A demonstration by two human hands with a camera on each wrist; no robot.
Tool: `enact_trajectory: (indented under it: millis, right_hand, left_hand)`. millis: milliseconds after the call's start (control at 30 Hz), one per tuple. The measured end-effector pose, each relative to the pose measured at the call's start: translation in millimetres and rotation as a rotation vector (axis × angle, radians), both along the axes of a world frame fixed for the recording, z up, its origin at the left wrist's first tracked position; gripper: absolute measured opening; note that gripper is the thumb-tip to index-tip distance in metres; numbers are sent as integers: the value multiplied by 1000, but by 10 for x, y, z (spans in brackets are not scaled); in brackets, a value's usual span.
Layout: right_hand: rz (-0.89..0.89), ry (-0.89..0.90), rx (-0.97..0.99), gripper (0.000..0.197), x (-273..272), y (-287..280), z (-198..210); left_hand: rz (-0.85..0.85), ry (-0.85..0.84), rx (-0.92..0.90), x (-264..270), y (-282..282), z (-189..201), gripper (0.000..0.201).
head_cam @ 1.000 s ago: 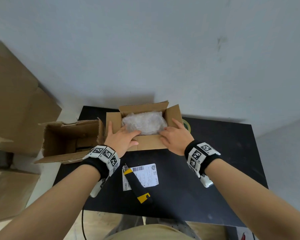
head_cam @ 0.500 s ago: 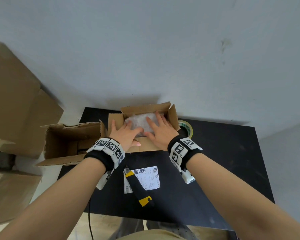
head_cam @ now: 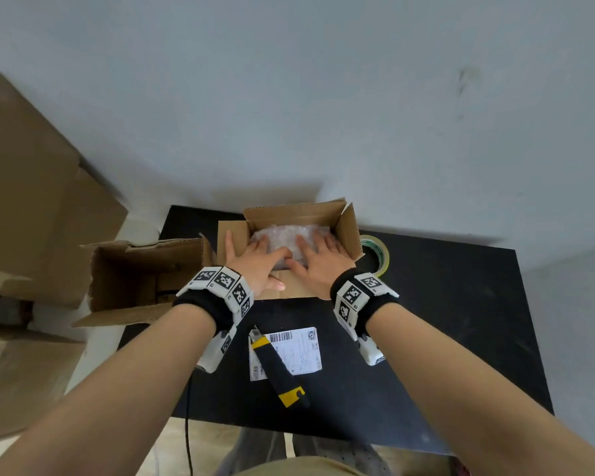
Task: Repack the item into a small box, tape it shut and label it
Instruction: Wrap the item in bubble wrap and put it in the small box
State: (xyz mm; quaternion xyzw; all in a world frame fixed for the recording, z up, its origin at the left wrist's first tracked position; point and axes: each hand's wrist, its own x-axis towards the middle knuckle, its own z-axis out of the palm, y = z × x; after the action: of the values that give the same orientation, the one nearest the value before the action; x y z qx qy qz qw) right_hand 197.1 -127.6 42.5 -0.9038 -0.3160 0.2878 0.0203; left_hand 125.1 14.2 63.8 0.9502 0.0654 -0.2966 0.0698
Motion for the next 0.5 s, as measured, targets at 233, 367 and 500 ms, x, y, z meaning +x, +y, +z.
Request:
enact_trajectory:
  millis: [233,367,500]
  right_hand:
    - [-65,-132,157,61,-139,-155,81]
    - [-25,-345,260,55,-178,-275,202]
    - [-66,-482,325,51,-157,-422,337]
  left_hand:
    - [-64,-233,32,-165,62,-4,57]
    - [51,-353,128,-224,4,51,83]
    - [269,-437,58,-279,-41,136,101]
